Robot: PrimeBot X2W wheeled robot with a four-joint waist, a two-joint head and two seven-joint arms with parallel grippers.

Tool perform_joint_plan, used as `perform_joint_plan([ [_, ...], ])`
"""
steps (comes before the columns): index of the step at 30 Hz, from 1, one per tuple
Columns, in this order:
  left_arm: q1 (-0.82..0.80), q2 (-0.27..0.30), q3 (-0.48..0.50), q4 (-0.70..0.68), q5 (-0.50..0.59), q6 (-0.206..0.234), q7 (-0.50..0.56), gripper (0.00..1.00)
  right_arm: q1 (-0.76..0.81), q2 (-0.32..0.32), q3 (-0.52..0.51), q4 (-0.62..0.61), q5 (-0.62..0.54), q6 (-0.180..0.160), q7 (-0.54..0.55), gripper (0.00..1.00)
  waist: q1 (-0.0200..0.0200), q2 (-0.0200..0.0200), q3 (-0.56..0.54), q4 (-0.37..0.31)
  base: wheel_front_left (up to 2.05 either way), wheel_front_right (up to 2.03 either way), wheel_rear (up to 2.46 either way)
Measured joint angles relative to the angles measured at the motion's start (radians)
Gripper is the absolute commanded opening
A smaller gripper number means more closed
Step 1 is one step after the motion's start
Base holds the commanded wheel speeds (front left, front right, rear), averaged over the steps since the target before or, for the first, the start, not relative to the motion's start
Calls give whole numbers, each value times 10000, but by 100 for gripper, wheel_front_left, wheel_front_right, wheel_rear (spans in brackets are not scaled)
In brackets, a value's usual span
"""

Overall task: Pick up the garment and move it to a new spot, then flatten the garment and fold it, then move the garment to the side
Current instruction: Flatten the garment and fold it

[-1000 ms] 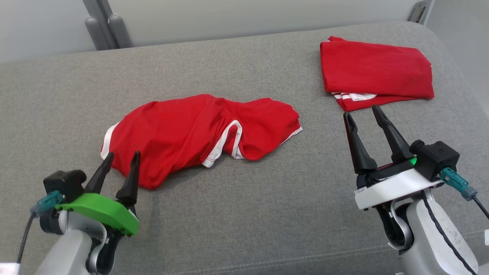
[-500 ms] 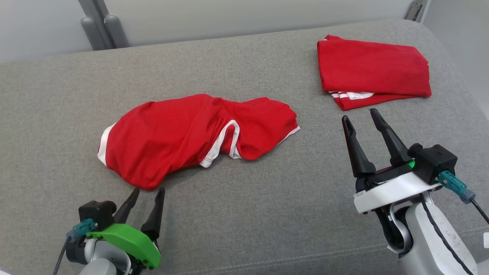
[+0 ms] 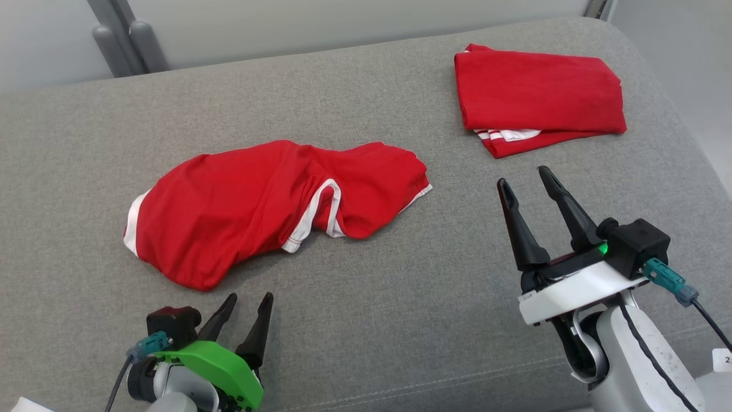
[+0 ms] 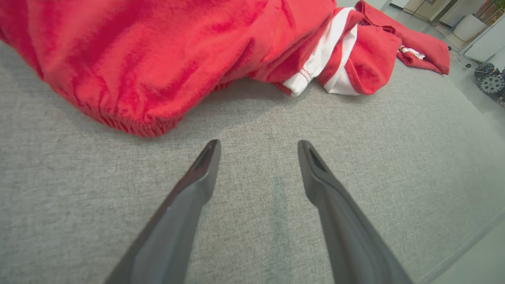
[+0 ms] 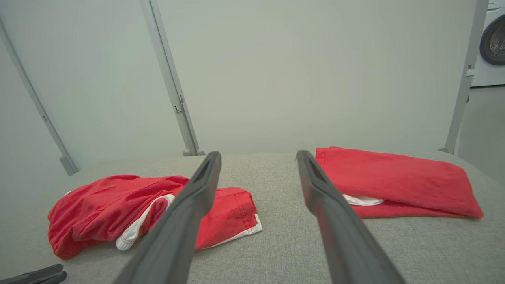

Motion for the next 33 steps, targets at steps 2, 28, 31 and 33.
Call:
perform_joint_plan([
  [2, -44, -67, 61, 178, -209, -2, 98, 100, -3, 15, 33, 0, 0, 0, 0, 100, 0, 0, 55, -75, 0, 0, 0],
  [28, -2080, 259, 1087, 1505, -690, -128, 161, 100, -65, 61, -128, -65, -75, 2, 0, 100, 0, 0, 551, -575, 0, 0, 0],
  [31, -2105, 259, 988, 1540, -692, -130, 163, 100, -65, 69, -125, -69, -77, 2, 0, 100, 0, 0, 575, -554, 0, 0, 0],
  [33, -2129, 228, 746, 1523, -731, -134, 165, 100, -65, 77, -117, -77, -82, 2, 0, 100, 0, 0, 602, -539, 0, 0, 0],
])
